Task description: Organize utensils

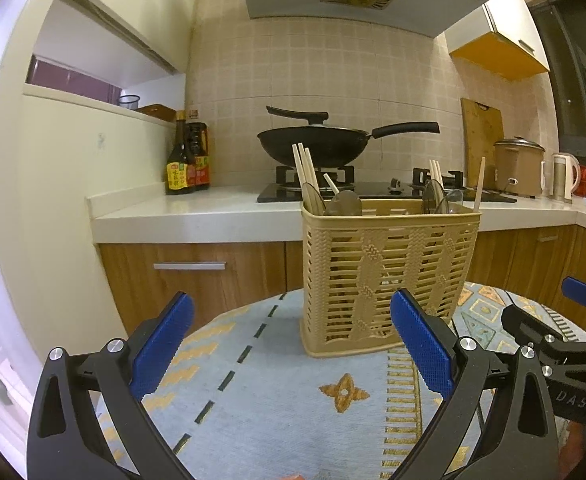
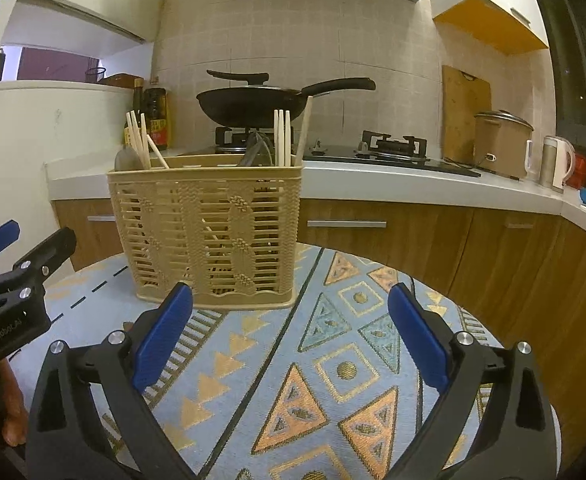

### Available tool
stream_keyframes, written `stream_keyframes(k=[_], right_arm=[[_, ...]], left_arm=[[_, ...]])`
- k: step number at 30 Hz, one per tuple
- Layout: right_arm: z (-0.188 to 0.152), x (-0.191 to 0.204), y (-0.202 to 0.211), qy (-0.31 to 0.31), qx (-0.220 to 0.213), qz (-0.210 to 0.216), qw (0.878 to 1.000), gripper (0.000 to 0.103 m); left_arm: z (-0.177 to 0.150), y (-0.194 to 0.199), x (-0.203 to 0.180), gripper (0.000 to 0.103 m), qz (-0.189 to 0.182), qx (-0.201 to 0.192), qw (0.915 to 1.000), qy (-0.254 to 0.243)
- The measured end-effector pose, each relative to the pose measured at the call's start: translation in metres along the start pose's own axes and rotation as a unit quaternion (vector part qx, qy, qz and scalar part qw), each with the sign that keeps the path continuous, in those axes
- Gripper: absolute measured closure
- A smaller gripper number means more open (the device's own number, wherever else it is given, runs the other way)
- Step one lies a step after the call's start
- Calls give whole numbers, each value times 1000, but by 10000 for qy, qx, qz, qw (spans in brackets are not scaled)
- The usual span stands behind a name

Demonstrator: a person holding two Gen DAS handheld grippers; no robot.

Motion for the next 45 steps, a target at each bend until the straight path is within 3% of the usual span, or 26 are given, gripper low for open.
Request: stream_keyframes(k=[45], right_arm=[[1, -1, 2, -31, -49, -45, 10000, 8]], left_arm=[[-2, -2, -2, 8, -71, 71, 9999, -51]])
Point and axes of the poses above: each gripper's, at about its wrist camera, not at the fingertips, and y roughly against the way its jaws point, x to its left, z to its top, the point moved 4 cm from there along -y, roughly the way its jaws point, and after that the axes turned 10 degrees about -x, right-handed, at the moved point
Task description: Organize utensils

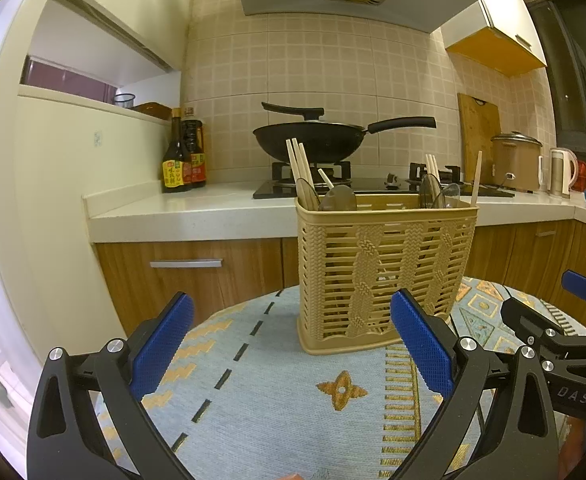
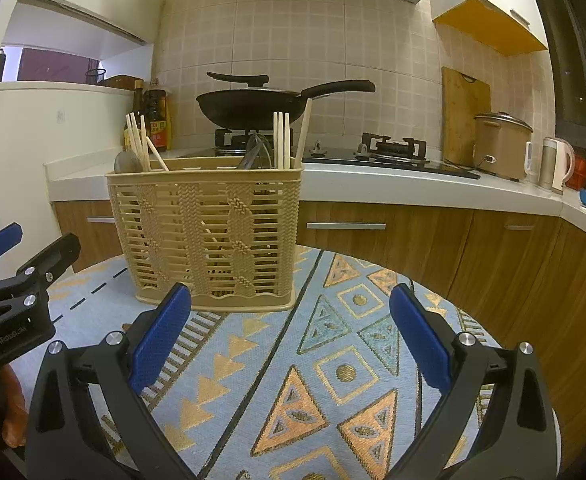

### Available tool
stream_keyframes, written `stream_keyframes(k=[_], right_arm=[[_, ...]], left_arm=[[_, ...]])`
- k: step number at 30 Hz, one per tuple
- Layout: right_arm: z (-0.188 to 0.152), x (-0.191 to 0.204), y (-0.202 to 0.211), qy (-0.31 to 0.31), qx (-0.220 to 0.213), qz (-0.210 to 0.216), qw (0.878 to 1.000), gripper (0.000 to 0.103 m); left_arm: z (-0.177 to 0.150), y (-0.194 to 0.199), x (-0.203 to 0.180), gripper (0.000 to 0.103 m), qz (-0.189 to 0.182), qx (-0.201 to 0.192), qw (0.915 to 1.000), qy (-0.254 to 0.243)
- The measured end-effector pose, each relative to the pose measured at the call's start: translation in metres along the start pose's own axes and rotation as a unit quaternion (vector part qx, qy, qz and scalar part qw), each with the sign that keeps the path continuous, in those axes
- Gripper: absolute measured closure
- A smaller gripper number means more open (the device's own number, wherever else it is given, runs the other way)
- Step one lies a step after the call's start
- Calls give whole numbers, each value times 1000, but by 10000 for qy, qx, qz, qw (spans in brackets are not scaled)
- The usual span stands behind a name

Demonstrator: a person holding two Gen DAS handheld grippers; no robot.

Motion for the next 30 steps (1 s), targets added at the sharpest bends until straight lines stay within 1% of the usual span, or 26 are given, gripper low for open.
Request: stream_keyframes(k=[17, 20, 24, 30], right_arm=[[0, -2, -1, -50, 14, 4, 10000, 8], [0, -3, -1, -75, 11, 3, 10000, 8], [0, -3, -1, -72, 6, -5, 10000, 8], [-1, -3, -1, -74, 17, 3, 10000, 8]], left_arm=[[1, 3, 1, 8, 28, -17, 10000, -3], [-2, 2, -2, 8, -159, 118, 9998, 54], [0, 8, -7, 8, -157, -24, 9999, -65], [1, 11, -9, 8, -131, -106, 9998, -108]])
Point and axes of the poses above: each gripper's, at about its wrist camera, not at the fingertips, and y roughly against the way its jaws point, x to its left, z to its top, the point moved 4 cm from there along -y, roughly the way its jaws point, and after that the axes turned 10 degrees about -x, right-handed, at the moved point
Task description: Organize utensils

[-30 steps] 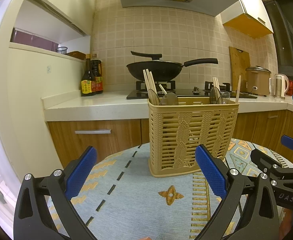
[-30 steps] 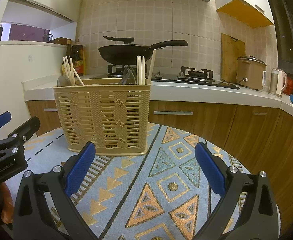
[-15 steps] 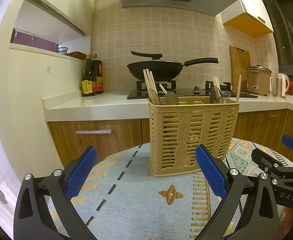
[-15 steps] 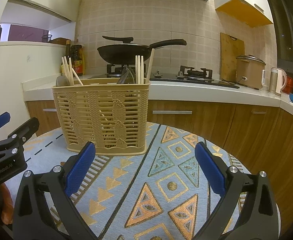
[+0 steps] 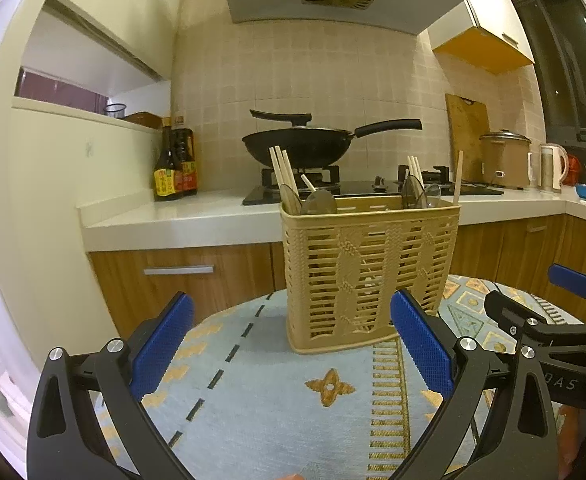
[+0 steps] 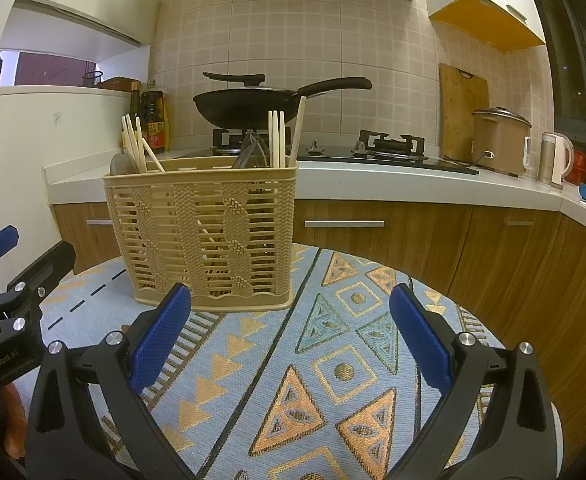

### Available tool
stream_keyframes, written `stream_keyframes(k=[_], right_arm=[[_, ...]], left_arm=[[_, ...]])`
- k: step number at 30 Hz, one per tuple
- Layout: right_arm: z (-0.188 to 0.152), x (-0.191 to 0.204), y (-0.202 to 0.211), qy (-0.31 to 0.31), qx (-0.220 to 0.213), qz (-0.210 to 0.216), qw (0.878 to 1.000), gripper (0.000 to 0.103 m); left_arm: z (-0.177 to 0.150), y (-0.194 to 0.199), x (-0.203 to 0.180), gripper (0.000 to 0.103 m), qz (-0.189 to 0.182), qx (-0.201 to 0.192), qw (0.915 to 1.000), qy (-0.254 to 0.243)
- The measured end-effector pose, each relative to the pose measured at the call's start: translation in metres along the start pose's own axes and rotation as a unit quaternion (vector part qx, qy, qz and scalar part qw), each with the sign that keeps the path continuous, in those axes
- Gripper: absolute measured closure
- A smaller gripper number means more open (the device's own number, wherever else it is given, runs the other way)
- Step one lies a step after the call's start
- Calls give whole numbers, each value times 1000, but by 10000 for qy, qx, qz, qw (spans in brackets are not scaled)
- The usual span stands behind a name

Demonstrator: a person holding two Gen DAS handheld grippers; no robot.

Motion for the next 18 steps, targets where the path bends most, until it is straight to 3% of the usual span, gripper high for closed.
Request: stream_keyframes(k=[18], right_arm=[[-1, 2, -1, -3, 42, -9, 10000, 8]], left_arm=[[2, 1, 1, 8, 141, -55, 9999, -63]])
Point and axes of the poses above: each gripper's, at about its wrist camera, not at the fingertips, and y roughly against the way its jaws point, x to its left, z to its top, the point moved 4 cm from there along -y, roughly the way its jaws point, and after that the axes turned 10 degrees about -x, right-handed, at the moved point
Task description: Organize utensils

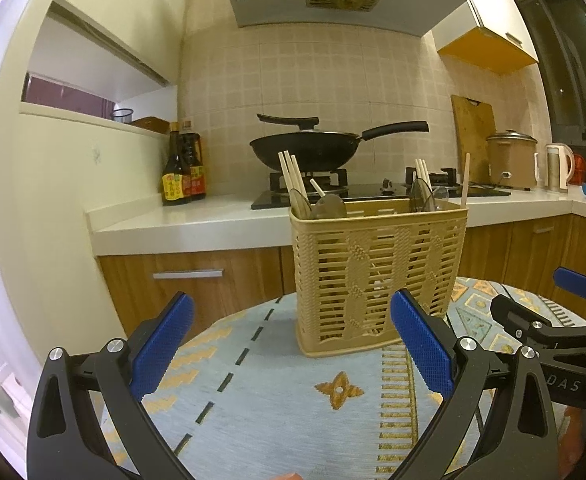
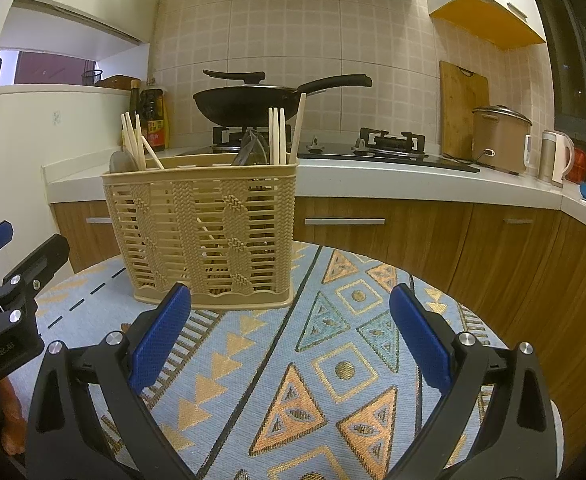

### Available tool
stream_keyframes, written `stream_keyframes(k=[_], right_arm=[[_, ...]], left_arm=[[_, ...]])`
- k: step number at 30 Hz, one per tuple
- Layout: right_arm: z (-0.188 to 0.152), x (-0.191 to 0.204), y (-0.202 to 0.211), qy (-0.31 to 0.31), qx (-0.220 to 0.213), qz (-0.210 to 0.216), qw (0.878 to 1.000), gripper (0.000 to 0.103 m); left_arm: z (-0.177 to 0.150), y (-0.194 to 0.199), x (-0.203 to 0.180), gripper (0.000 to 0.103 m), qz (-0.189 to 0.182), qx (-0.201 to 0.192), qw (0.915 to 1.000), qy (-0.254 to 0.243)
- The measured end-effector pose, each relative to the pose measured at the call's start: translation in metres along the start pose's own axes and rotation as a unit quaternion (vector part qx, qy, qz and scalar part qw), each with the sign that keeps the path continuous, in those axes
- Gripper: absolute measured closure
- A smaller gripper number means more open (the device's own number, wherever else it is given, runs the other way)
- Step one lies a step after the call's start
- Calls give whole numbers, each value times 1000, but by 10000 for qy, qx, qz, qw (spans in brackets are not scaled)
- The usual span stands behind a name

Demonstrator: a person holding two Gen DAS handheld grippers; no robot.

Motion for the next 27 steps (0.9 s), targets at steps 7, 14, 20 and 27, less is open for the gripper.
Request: stream_keyframes(k=[7, 14, 20, 27], right_arm=[[0, 0, 0, -3, -1, 3, 10000, 8], [0, 0, 0, -4, 8, 3, 10000, 8], [0, 0, 0, -5, 9, -2, 10000, 8], [0, 0, 0, -9, 2, -5, 10000, 8]], left_arm=[[1, 1, 2, 8, 59, -27, 10000, 12], [1, 1, 2, 8, 59, -30, 10000, 11], [1, 0, 2, 8, 85, -24, 10000, -1], [1, 0, 3, 8, 176, -18, 9998, -69]])
Point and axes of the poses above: each gripper's, at about its wrist camera, not at the fingertips, and y roughly against the way its jaws point, x to its left, z to its top, the point moved 4 cm from there along -y, roughly the way its jaws point, and after that the axes turned 10 degrees about -x, right-handed, at the moved point
